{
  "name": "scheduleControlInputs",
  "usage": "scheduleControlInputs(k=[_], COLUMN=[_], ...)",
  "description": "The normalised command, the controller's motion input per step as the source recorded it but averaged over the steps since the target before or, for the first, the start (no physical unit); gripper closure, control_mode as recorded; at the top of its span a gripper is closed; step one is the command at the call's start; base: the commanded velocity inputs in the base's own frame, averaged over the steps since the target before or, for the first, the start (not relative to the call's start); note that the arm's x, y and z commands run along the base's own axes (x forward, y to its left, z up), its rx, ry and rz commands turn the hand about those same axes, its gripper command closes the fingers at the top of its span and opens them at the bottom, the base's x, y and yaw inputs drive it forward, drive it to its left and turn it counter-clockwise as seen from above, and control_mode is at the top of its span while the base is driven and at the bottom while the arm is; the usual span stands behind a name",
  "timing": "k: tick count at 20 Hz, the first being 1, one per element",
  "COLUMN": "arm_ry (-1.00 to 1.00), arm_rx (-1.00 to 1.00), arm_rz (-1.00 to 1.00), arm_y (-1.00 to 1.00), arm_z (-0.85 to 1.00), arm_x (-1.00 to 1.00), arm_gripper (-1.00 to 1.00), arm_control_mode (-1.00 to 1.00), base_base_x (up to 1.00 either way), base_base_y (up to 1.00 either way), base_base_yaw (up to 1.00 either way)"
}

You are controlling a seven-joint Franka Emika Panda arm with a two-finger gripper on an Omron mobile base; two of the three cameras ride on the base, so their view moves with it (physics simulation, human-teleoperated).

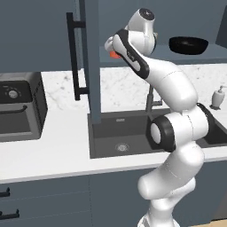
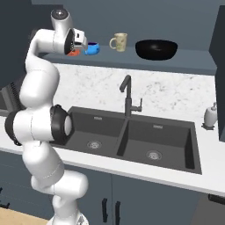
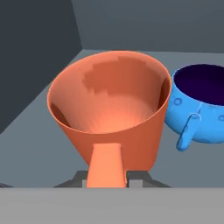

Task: Gather all objects into one cabinet and sort the glasses and bowls to opposite sides.

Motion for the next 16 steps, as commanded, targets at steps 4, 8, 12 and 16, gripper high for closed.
scheduleControlInputs(k=[4,8,12,16], arm_ry=[0.0,0.0,0.0,0.0], arm_rx=[-0.02,0.0,0.0,0.0], arm_rz=[0.03,0.0,0.0,0.0], arm_y=[0.05,0.0,0.0,0.0], arm_z=[-0.15,-0.18,-0.18,-0.05], arm_x=[0.3,0.24,0.24,0.17], arm_gripper=[1.0,1.0,1.0,1.0], arm_control_mode=[-1.0,-1.0,-1.0,-1.0], base_base_x=[0.0,0.0,0.0,0.0], base_base_y=[0.0,0.0,0.0,0.0], base_base_yaw=[0.0,0.0,0.0,0.0])
